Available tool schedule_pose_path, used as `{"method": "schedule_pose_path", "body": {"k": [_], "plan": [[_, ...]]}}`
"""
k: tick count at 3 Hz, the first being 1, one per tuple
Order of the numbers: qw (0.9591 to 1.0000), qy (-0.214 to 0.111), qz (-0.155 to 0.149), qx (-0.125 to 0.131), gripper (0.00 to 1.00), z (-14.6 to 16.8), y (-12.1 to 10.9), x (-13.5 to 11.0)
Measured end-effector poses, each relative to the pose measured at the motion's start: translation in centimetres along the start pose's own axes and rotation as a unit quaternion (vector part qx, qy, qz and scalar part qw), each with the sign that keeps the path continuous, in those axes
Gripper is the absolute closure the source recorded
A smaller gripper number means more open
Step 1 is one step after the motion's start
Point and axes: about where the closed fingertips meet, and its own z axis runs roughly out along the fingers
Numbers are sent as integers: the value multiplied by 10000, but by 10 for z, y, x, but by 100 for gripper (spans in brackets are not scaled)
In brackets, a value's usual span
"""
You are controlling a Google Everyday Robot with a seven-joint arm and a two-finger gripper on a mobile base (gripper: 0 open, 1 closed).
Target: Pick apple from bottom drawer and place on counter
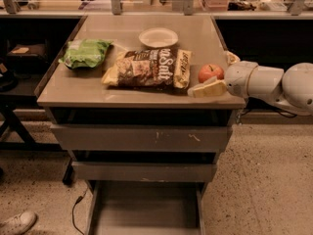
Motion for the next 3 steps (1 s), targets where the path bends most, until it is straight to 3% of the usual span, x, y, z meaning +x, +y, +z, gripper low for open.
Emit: {"method": "schedule_pose_path", "body": {"k": [1, 2, 3], "plan": [[9997, -69, -205, 73, 0, 1, -5, -52], [9973, -145, -668, 281, 0, -10, -16, -132], [9916, -192, -1135, 590, 0, -28, -29, -205]]}}
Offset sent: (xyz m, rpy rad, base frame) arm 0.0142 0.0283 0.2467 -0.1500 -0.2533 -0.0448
